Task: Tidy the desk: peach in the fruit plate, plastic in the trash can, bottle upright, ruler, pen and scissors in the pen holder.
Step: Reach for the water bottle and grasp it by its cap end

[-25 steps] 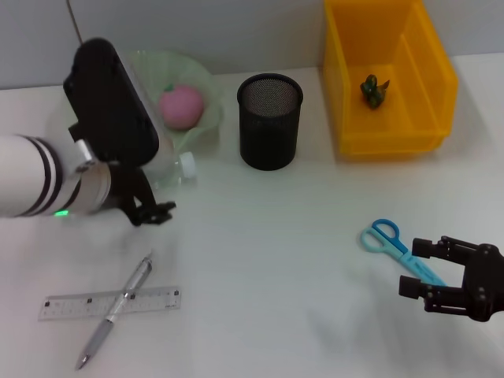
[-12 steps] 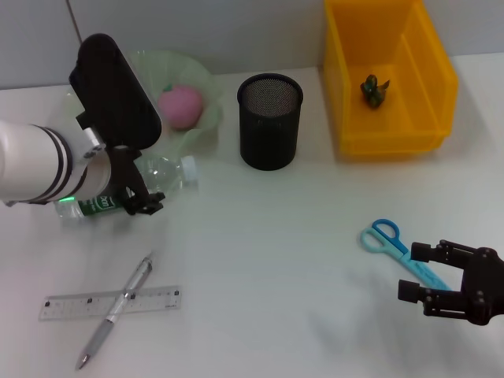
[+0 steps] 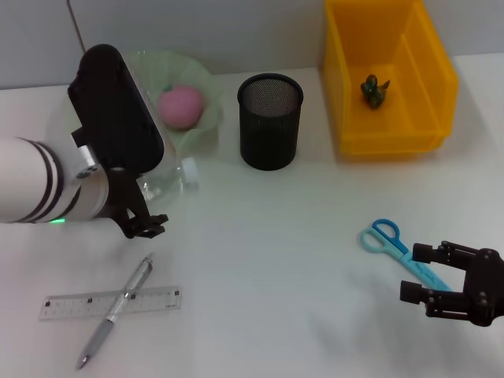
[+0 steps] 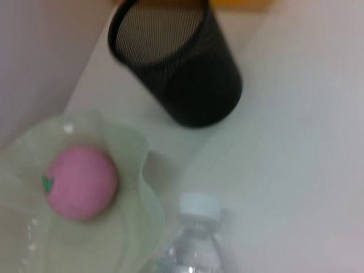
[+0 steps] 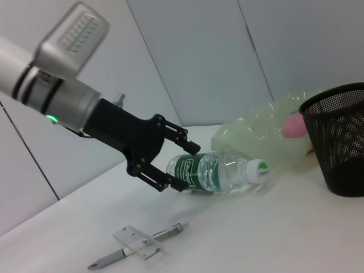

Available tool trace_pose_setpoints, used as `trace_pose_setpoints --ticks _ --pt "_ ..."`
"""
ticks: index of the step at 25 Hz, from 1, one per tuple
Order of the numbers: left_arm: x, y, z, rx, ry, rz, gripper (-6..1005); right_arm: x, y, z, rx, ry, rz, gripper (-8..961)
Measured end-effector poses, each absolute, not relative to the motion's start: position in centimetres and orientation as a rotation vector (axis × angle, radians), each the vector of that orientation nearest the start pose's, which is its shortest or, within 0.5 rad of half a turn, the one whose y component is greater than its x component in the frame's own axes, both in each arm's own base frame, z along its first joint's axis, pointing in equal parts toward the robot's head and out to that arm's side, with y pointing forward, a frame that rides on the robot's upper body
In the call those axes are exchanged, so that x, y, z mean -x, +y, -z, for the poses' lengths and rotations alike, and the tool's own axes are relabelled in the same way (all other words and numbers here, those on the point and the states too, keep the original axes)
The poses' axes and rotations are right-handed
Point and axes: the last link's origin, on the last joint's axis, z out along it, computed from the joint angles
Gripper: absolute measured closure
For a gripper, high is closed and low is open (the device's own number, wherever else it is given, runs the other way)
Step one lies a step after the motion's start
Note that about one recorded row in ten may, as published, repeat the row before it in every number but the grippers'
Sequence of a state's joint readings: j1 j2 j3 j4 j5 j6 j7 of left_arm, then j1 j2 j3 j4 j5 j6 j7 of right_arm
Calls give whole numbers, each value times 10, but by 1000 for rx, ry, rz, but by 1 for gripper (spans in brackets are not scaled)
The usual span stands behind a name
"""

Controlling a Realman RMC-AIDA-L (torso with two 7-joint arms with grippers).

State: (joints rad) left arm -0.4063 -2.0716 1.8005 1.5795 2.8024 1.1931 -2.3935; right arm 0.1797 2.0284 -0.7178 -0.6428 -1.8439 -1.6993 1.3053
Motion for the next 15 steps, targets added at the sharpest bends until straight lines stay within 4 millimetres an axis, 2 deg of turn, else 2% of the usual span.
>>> trace_pose_setpoints --ticks 3,5,7,8,15 --pt "156 334 28 2507 -74 -526 246 -341 224 -25 2555 868 -816 112" --pt "161 346 28 2474 -121 -526 246 -340 225 -25 2558 865 -816 112" --pt "161 346 28 2474 -121 -526 246 -340 225 -26 2560 863 -815 112" --pt "170 358 29 2431 -172 -569 246 -340 225 -26 2560 862 -816 112" --pt "180 368 29 2408 -202 -616 246 -339 225 -26 2562 858 -820 112"
